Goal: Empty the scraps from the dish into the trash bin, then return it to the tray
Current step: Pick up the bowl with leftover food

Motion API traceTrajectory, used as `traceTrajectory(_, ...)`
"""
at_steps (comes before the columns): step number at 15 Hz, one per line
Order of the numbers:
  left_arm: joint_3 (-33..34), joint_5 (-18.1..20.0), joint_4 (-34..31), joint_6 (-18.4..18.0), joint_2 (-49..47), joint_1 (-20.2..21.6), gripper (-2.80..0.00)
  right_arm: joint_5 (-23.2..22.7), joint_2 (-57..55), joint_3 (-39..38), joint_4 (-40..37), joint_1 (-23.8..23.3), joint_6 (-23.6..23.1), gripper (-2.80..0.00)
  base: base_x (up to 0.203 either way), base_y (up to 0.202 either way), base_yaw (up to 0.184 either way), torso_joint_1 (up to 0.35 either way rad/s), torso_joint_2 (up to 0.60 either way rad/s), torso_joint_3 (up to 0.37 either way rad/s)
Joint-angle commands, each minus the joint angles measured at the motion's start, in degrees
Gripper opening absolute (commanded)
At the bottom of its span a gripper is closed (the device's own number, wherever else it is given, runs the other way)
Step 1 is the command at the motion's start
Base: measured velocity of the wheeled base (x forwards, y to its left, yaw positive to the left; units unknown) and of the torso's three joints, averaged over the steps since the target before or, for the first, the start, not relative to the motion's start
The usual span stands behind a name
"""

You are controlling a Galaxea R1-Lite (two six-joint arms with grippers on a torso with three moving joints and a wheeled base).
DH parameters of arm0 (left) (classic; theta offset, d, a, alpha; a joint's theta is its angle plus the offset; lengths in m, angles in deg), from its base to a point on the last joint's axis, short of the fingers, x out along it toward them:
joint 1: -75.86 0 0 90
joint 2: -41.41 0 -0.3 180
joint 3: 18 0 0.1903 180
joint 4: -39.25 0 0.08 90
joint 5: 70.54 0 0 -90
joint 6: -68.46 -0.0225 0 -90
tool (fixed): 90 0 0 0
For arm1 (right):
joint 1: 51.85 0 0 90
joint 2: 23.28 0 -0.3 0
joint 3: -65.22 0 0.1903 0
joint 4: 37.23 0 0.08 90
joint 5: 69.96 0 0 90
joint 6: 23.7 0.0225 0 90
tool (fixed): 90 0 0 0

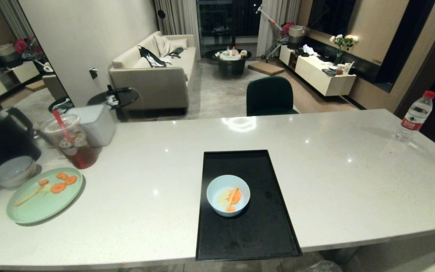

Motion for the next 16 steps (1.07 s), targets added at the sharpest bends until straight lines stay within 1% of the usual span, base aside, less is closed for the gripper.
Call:
traceTrajectory(1, 0.0, 0.0, 0.0, 0.0, -0.1, 0.0, -2.8, -0.3, -8.3, 5.5, -0.2, 0.0, -1.2, -2.8, 0.0, 0.0, 0.0, 0.0, 0.0, 0.0)
traceTrajectory(3, 0.0, 0.0, 0.0, 0.0, 0.0, 0.0, -2.8, -2.2, -17.3, 12.6, -0.6, 0.0, -2.4, -2.8, 0.0, 0.0, 0.0, 0.0, 0.0, 0.0)
traceTrajectory(5, 0.0, 0.0, 0.0, 0.0, 0.0, 0.0, -2.8, -5.0, -26.9, 18.5, -0.8, 0.0, -3.5, -2.8, 0.0, 0.0, 0.0, 0.0, 0.0, 0.0)
traceTrajectory(7, 0.0, 0.0, 0.0, 0.0, -0.1, 0.0, -2.8, -6.6, -36.6, 22.2, -0.9, 0.2, -5.0, -2.8, 0.0, 0.0, 0.0, 0.0, 0.0, 0.0)
traceTrajectory(9, 0.0, 0.0, 0.0, 0.0, -0.1, 0.0, -2.8, -7.4, -46.6, 25.4, -0.9, 2.3, -5.1, -2.8, 0.0, 0.0, 0.0, 0.0, 0.0, 0.0)
traceTrajectory(10, 0.0, 0.0, 0.0, 0.0, -0.1, 0.0, -2.8, -7.5, -51.7, 27.4, -0.8, 4.7, -4.0, -2.8, 0.0, 0.0, 0.0, 0.0, 0.0, 0.0)
traceTrajectory(11, 0.0, 0.0, 0.0, 0.0, -0.1, 0.0, -2.8, -7.6, -57.1, 30.1, -0.9, 8.2, -2.0, -2.8, 0.0, 0.0, 0.0, 0.0, 0.0, 0.0)
traceTrajectory(13, 0.0, 0.0, 0.0, 0.0, 0.0, 0.0, -2.8, -7.5, -66.4, 37.1, -1.0, 15.6, 3.3, -2.8, 0.0, 0.0, 0.0, 0.0, 0.0, 0.0)
traceTrajectory(15, 0.0, 0.0, 0.0, 0.0, 0.0, 0.0, -2.8, -6.3, -75.1, 44.9, -1.9, 24.7, 10.2, -2.8, 0.0, 0.0, 0.0, 0.0, 0.0, 0.0)
traceTrajectory(16, 0.0, 0.0, 0.0, 0.0, 0.0, 0.0, -2.8, -5.5, -78.3, 48.5, -3.3, 28.3, 13.6, -2.8, 0.0, 0.0, 0.0, 0.0, 0.0, 0.0)
